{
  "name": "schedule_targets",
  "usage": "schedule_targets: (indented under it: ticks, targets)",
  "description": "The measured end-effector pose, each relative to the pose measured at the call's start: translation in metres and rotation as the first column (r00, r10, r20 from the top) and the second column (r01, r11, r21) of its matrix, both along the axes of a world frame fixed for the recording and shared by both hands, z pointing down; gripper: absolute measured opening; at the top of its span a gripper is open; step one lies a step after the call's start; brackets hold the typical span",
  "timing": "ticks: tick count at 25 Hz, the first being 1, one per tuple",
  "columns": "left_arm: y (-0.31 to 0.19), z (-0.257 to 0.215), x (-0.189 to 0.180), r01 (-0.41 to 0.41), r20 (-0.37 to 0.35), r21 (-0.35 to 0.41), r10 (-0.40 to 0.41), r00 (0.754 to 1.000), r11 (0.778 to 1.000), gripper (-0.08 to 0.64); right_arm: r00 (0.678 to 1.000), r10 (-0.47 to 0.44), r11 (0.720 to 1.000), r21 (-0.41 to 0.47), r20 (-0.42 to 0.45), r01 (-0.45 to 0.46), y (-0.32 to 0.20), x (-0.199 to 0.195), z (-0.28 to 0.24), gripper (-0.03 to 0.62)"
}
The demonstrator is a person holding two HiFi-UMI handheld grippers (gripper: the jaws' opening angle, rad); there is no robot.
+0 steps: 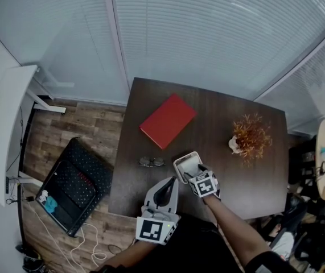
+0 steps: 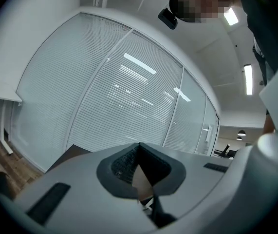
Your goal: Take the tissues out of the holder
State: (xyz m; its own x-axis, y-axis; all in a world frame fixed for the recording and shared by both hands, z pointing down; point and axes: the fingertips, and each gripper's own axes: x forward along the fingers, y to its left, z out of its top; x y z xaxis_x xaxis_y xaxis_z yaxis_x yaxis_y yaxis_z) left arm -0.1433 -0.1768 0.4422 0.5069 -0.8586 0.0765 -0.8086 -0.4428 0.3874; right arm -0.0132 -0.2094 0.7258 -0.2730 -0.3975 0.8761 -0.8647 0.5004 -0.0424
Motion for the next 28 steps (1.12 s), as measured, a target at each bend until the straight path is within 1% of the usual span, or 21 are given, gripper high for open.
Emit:
schedule_targets:
  ticks: [4, 8, 12, 15, 19, 24, 28]
  targets:
    - [0.002, 0.005, -0.002, -0.001, -0.021, -0.018, 0.001, 1.0, 1.0, -0.002, 1.0, 0.014, 1.0, 0.015, -0.008, -0.014, 0.0, 0.004, -0.01, 0.328]
    - [0.006, 0.007, 0.003, -0.021, -0.021, -0.012, 0.02, 1.0, 1.0, -0.002, 1.0, 0.008, 0.999, 0.039, -0.03, -0.007, 0.0, 0.011, -0.021, 0.328]
    - [0.008, 0.007, 0.011, -0.031, -0.021, -0.01, 0.031, 0.999, 0.999, -0.002, 1.0, 0.005, 0.998, 0.059, -0.027, -0.003, -0.002, 0.014, -0.032, 0.328]
    - [0.013, 0.007, 0.015, -0.012, -0.009, -0.007, 0.012, 1.0, 1.0, -0.002, 1.0, -0.004, 0.997, 0.071, -0.016, 0.005, -0.003, 0.018, -0.035, 0.328]
    - [0.015, 0.006, 0.023, 0.038, 0.002, -0.01, -0.038, 0.999, 0.999, -0.002, 1.0, 0.005, 0.998, 0.063, 0.015, -0.006, 0.0, 0.026, -0.041, 0.328]
    - [0.012, -0.002, 0.034, 0.108, 0.004, 0.024, -0.109, 0.994, 0.994, -0.002, 0.997, 0.0, 0.998, 0.057, 0.078, -0.004, 0.007, 0.043, -0.039, 0.325]
    - [0.016, 0.0, 0.052, 0.113, 0.021, 0.019, -0.114, 0.993, 0.993, -0.002, 0.997, 0.015, 0.998, 0.053, 0.074, -0.019, 0.012, 0.061, -0.037, 0.325]
